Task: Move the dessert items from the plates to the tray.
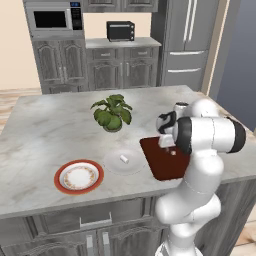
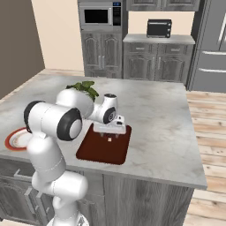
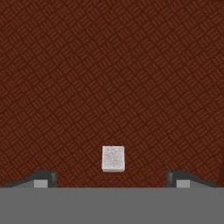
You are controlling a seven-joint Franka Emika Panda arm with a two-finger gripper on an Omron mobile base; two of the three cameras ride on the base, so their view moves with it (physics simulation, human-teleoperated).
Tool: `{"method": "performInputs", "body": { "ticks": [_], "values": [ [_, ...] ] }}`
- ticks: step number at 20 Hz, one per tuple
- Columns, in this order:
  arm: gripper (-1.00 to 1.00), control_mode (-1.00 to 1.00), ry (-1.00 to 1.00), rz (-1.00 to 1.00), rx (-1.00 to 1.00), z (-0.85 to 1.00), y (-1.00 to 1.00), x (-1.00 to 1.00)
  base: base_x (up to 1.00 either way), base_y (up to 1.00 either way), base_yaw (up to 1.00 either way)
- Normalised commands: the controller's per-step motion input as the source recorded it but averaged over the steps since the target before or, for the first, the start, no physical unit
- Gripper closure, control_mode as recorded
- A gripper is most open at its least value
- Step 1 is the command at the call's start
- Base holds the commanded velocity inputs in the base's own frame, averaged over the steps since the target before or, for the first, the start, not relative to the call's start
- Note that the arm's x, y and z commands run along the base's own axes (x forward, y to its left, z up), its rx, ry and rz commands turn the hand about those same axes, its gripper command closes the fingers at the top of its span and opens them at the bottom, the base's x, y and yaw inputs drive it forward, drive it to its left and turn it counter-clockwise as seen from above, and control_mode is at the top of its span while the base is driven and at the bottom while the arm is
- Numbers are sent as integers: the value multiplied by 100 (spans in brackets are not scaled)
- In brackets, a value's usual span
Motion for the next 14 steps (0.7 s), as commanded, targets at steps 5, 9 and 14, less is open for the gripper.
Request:
{"method": "performInputs", "body": {
  "ticks": [5, 9, 14],
  "values": [
    [-100, -100, -8, 0, 0, 40, 4, -45, 0, 0, 0],
    [-100, -100, -15, 0, 0, 44, 29, -51, 0, 0, 0],
    [-100, -100, -19, 0, 0, 25, 58, -46, 0, 0, 0]
  ]
}}
